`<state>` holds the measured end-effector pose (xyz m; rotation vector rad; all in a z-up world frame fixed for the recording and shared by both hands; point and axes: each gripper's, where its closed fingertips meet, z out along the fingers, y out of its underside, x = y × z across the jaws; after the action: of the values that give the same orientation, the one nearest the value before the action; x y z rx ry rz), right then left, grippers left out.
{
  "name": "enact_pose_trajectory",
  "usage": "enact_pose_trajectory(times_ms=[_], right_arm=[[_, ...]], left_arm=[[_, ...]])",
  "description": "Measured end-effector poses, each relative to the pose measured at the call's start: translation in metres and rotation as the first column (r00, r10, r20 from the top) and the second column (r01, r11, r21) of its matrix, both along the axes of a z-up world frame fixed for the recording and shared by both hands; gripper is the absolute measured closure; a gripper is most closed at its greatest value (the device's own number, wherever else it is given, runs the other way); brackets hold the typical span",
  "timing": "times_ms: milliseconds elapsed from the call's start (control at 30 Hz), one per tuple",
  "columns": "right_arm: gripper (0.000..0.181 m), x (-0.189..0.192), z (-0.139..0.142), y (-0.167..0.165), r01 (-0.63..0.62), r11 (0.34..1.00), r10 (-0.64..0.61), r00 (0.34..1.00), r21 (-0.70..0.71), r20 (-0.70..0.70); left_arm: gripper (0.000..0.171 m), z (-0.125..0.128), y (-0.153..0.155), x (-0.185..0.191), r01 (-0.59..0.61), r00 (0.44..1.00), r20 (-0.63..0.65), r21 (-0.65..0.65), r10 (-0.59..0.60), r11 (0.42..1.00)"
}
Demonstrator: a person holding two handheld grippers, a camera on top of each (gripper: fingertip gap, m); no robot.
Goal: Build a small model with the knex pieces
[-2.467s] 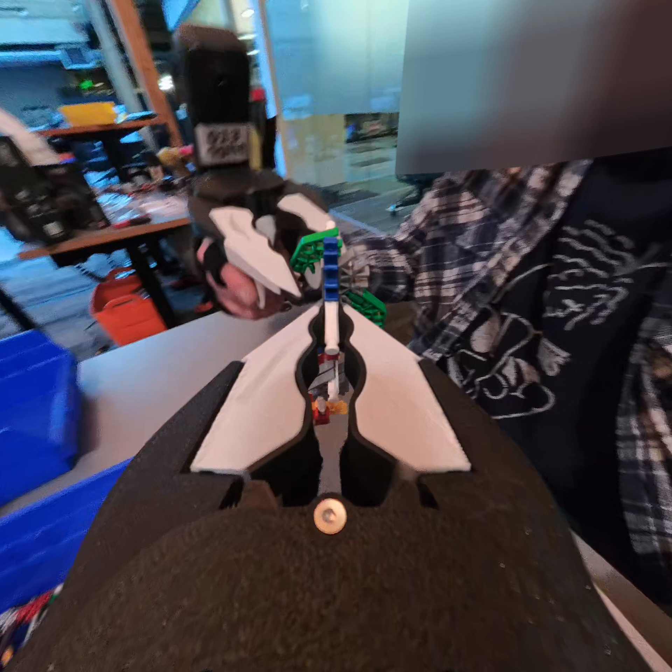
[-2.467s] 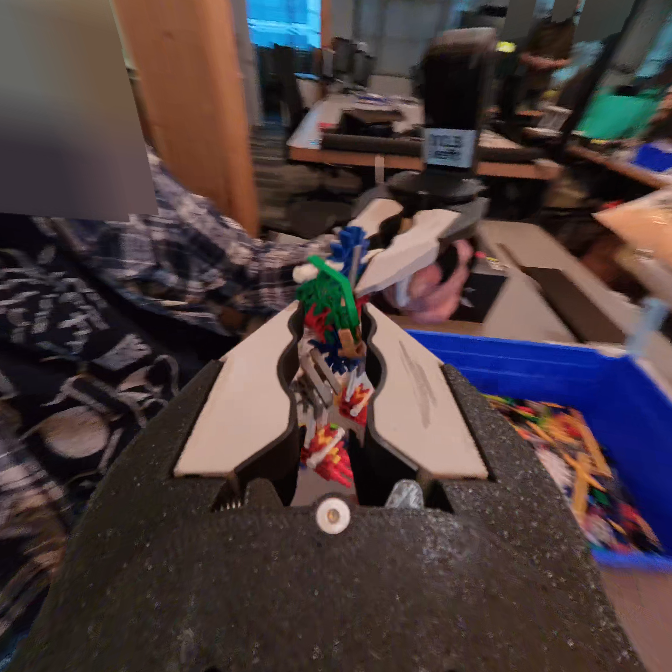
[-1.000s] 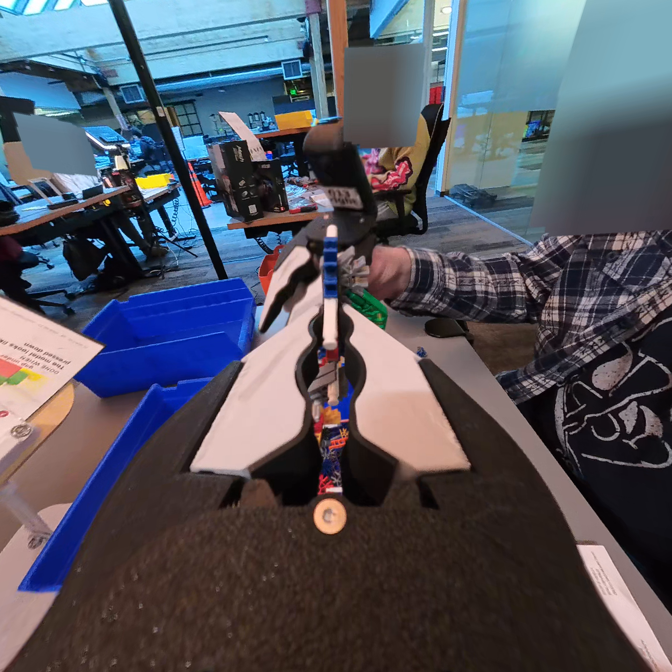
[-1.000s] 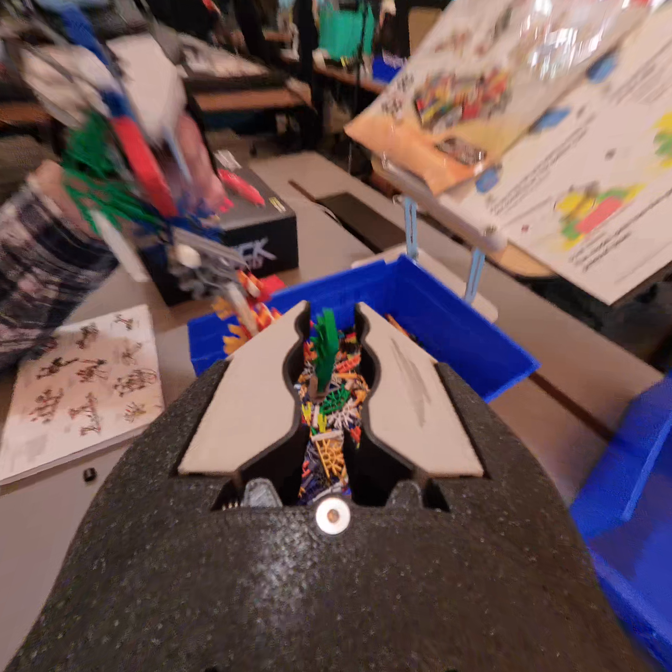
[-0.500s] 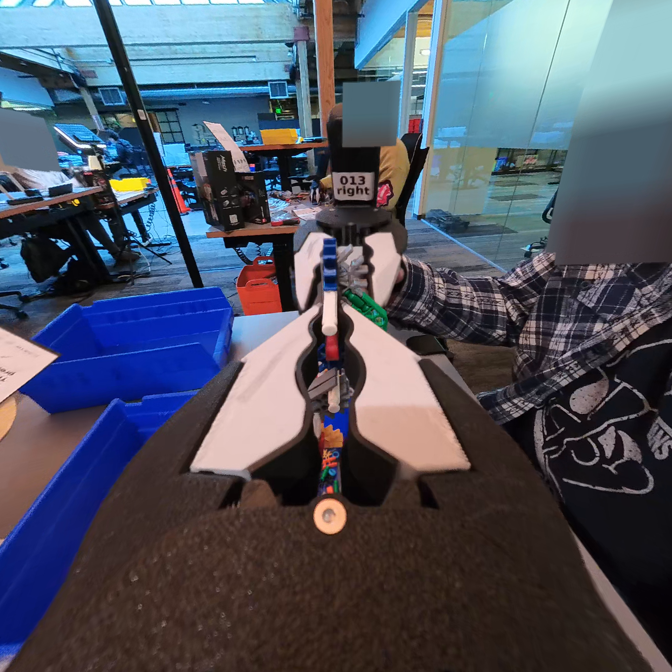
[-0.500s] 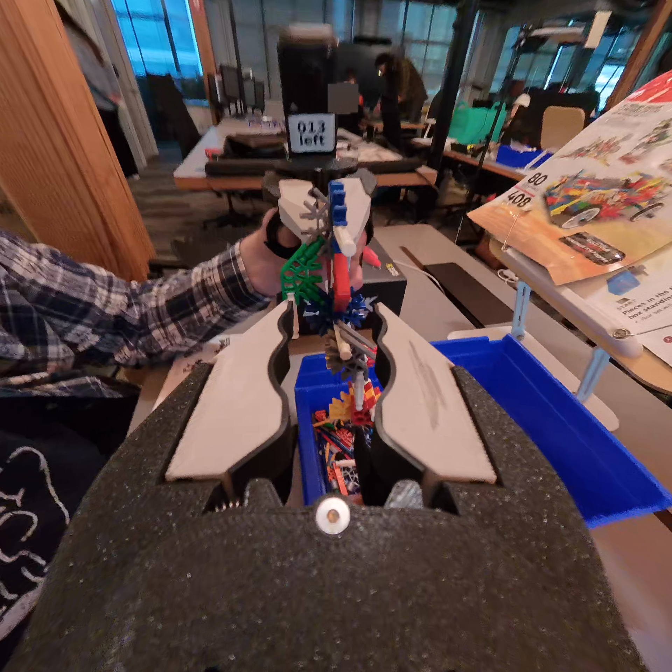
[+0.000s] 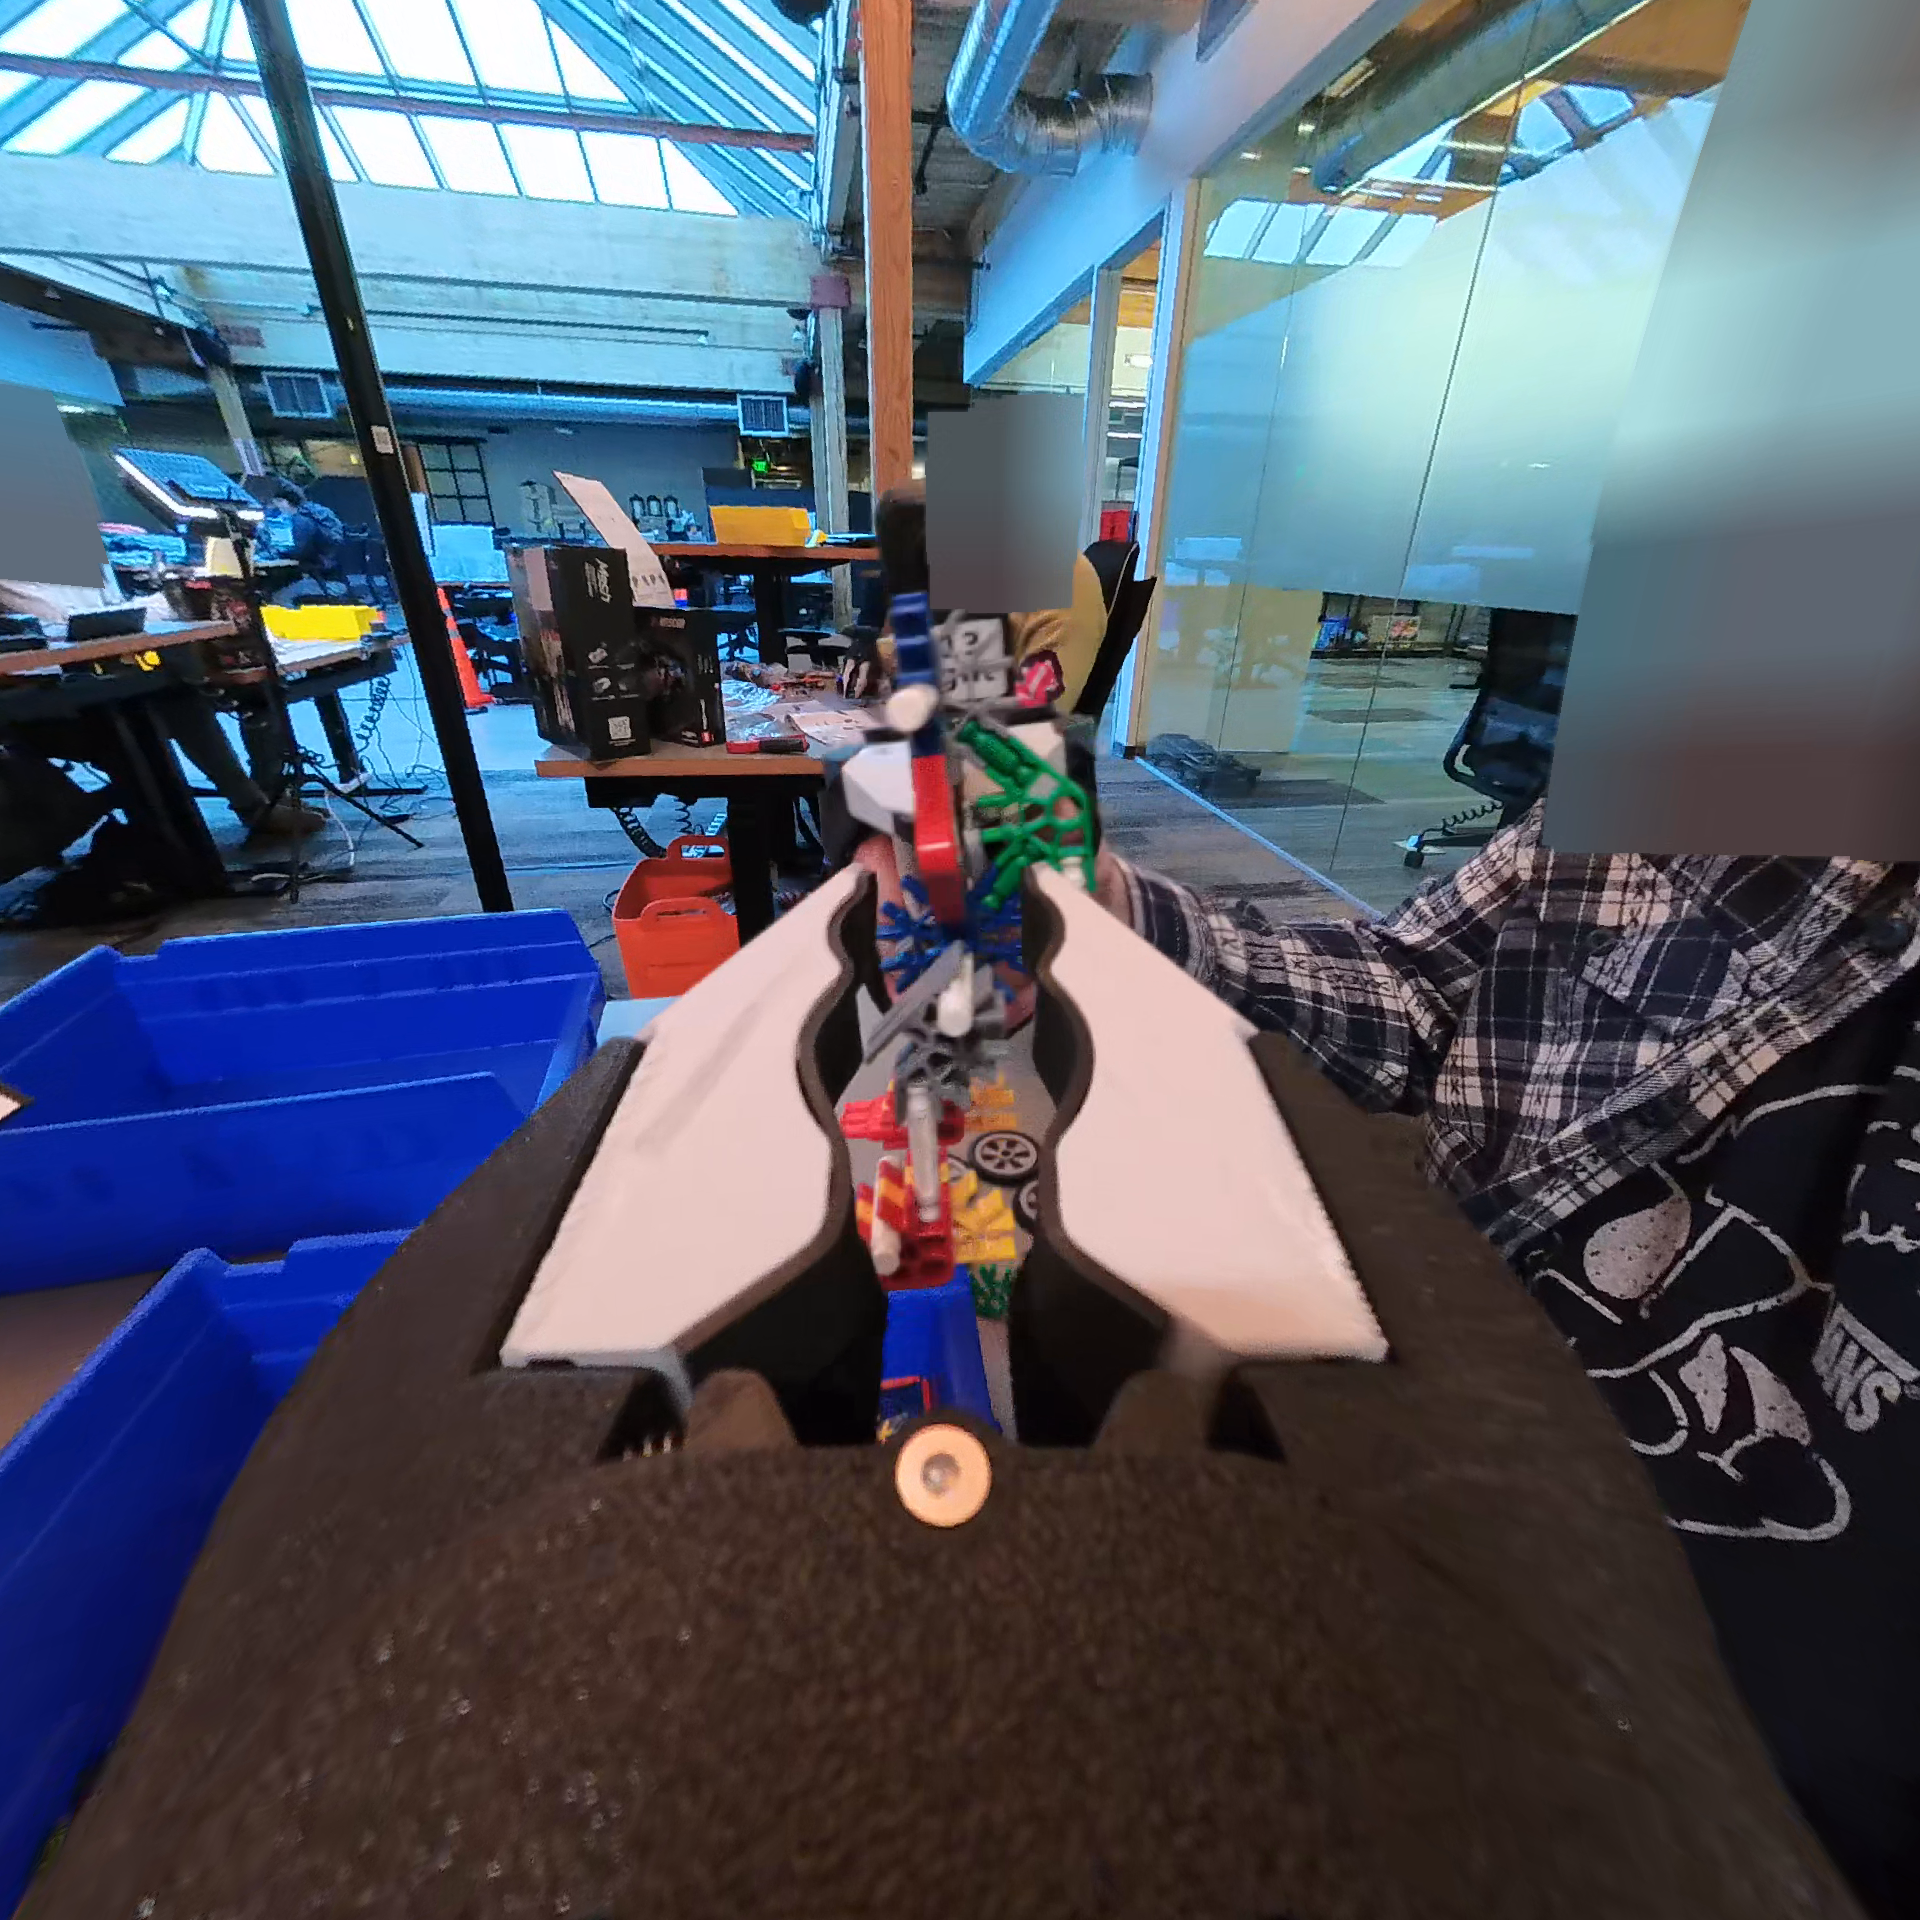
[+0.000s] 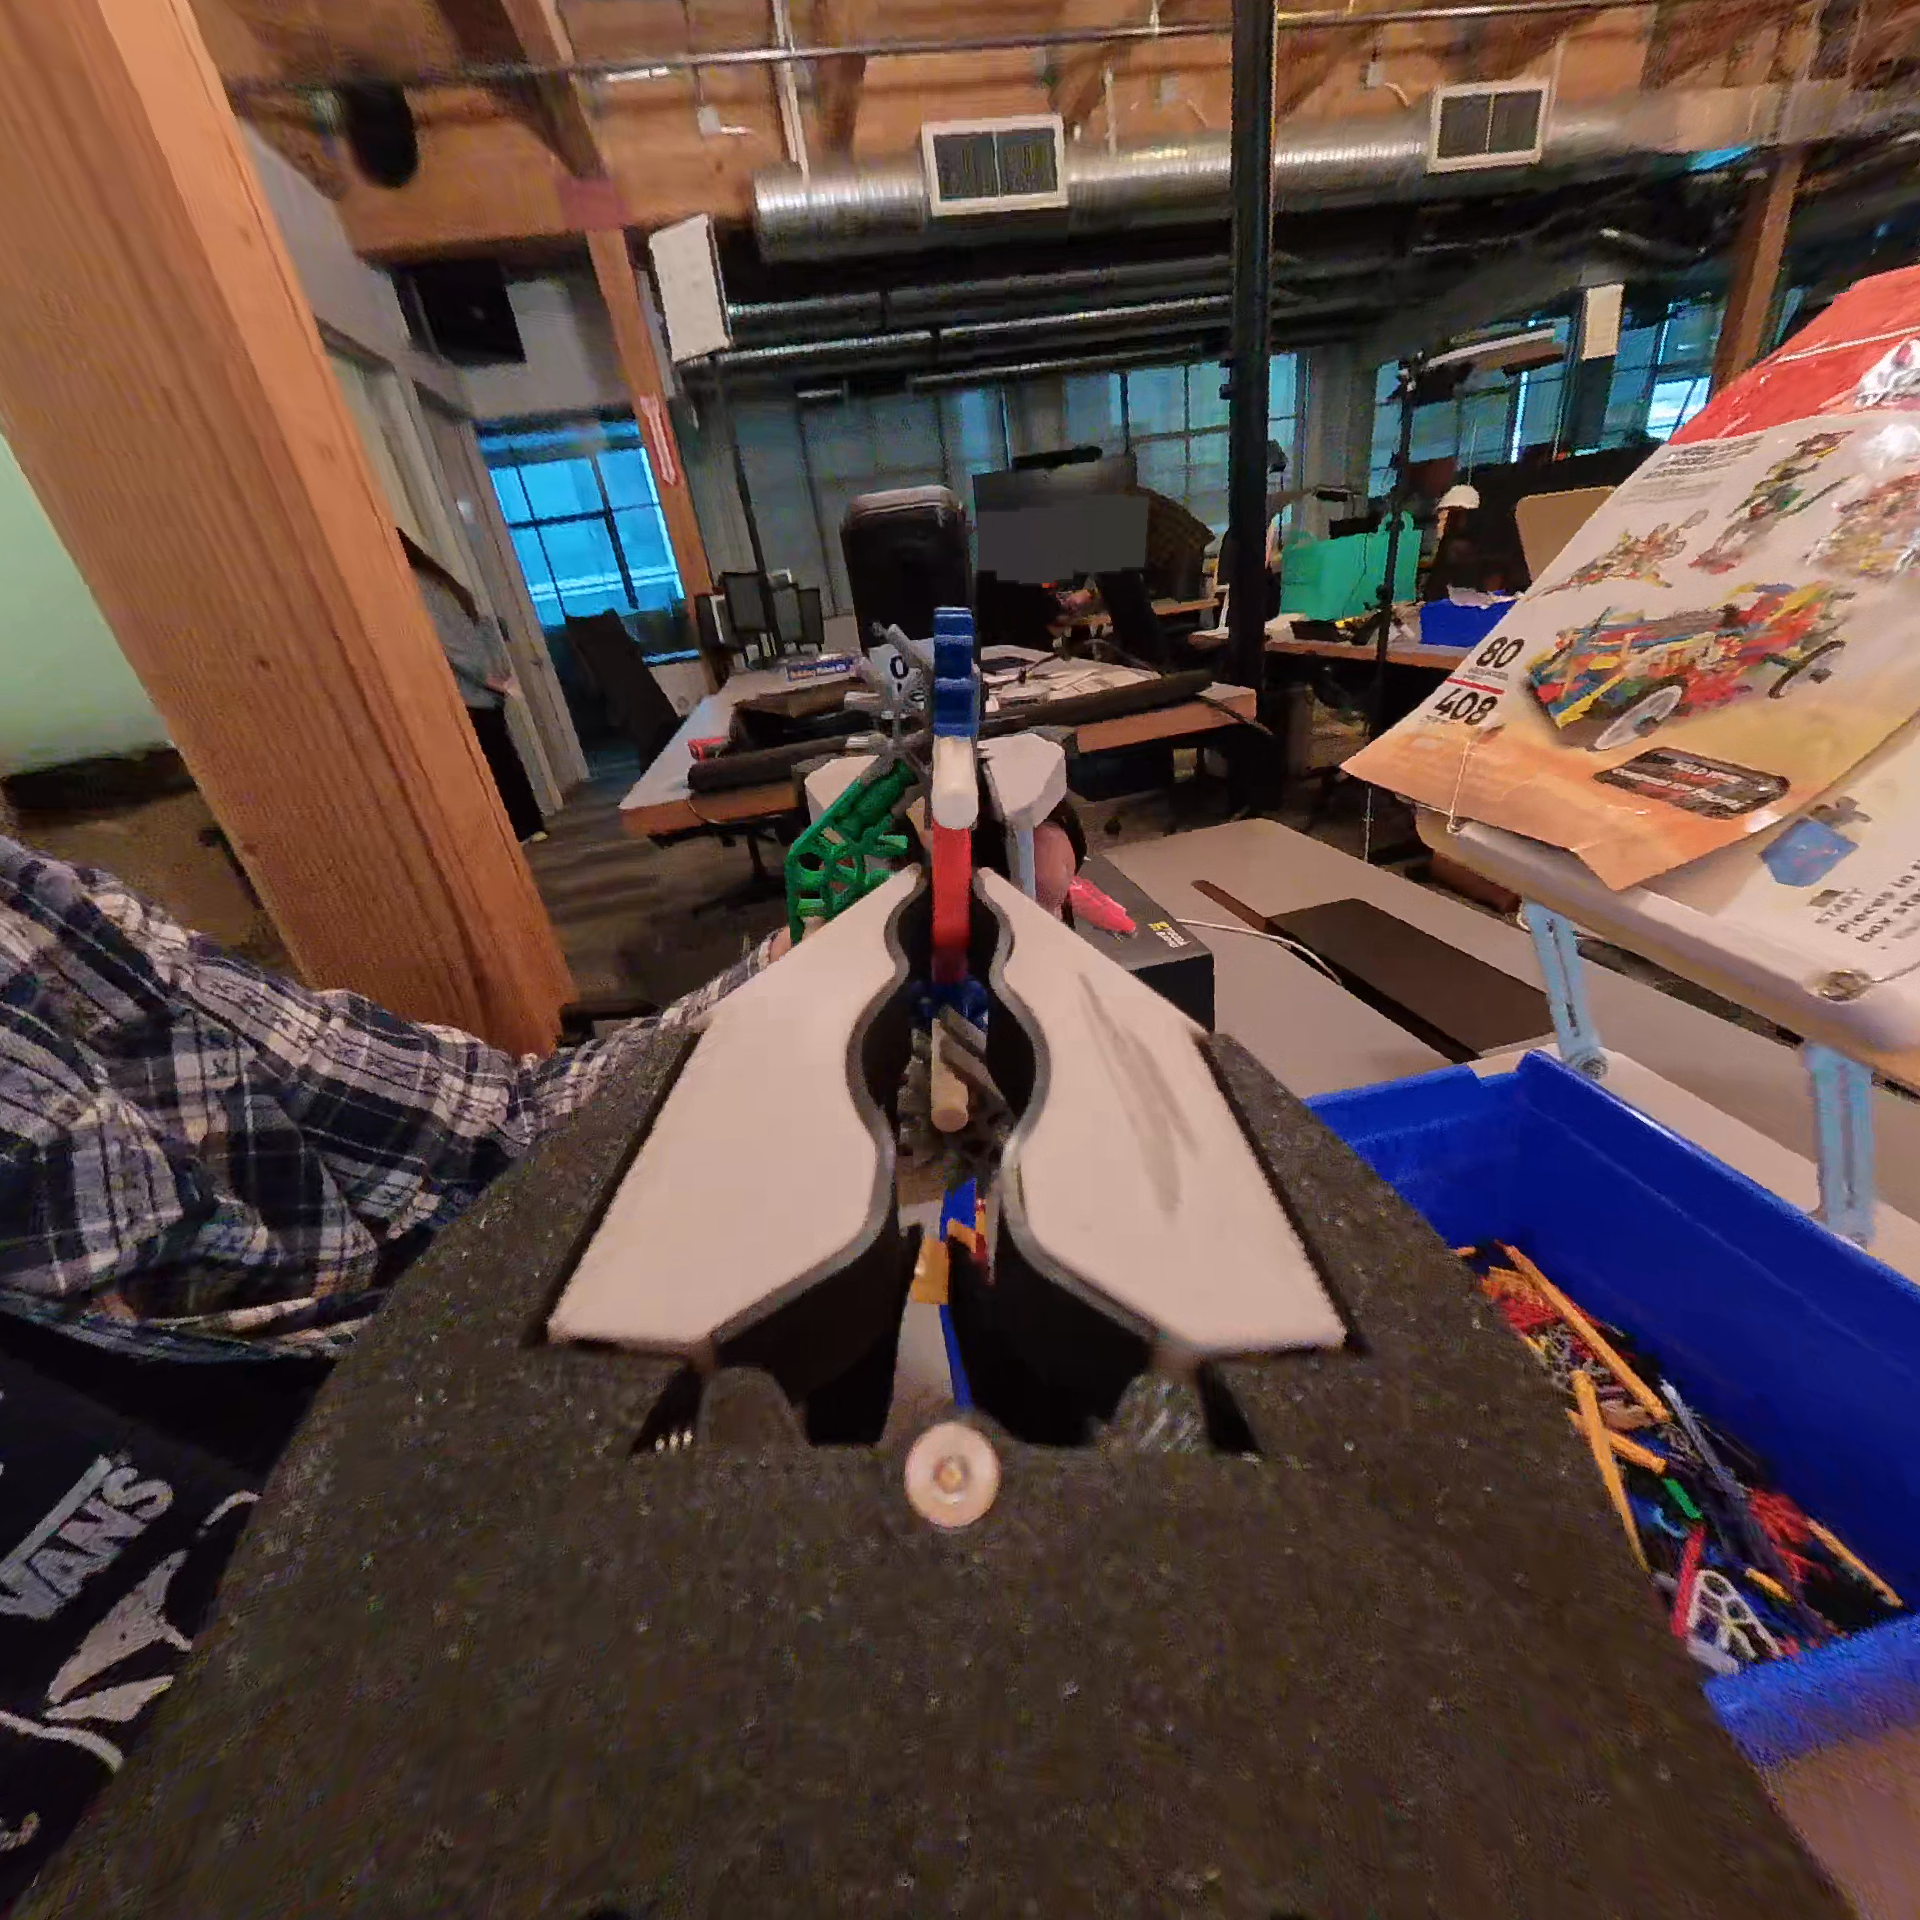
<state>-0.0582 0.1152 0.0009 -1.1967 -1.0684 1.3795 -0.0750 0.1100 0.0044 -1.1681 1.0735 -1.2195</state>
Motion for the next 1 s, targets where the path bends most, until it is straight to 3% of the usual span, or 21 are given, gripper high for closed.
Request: enact_pose_trajectory(times_ms=[100,233,433,600,767,1000], right_arm=[[0.177,0.002,-0.005,0.000,-0.047,0.997,0.045,0.999,-0.060,-0.026],[0.177,-0.003,-0.016,-0.002,-0.036,0.999,0.036,0.999,-0.033,0.014],[0.176,-0.010,-0.022,-0.005,-0.001,0.999,-0.002,0.997,0.034,0.077],[0.177,-0.005,-0.017,0.004,0.153,0.977,-0.168,0.981,0.148,0.097],[0.178,0.003,-0.007,0.018,0.345,0.885,-0.396,0.911,0.313,0.117],[0.177,0.009,0.000,0.039,0.539,0.686,-0.650,0.756,0.489,0.078]], left_arm=[[0.146,0.005,-0.002,0.003,-0.022,1.000,0.008,0.025,0.021,0.999],[0.147,0.013,0.001,0.000,-0.077,0.997,0.021,0.042,0.077,0.996],[0.167,0.009,0.002,0.002,-0.109,0.994,-0.017,0.092,0.111,0.990],[0.167,0.012,0.011,0.003,-0.202,0.978,-0.025,0.113,0.206,0.973],[0.165,0.015,0.022,0.005,-0.303,0.953,0.001,0.101,0.304,0.948],[0.165,0.016,0.040,0.004,-0.442,0.896,0.068,0.045,0.438,0.896]])
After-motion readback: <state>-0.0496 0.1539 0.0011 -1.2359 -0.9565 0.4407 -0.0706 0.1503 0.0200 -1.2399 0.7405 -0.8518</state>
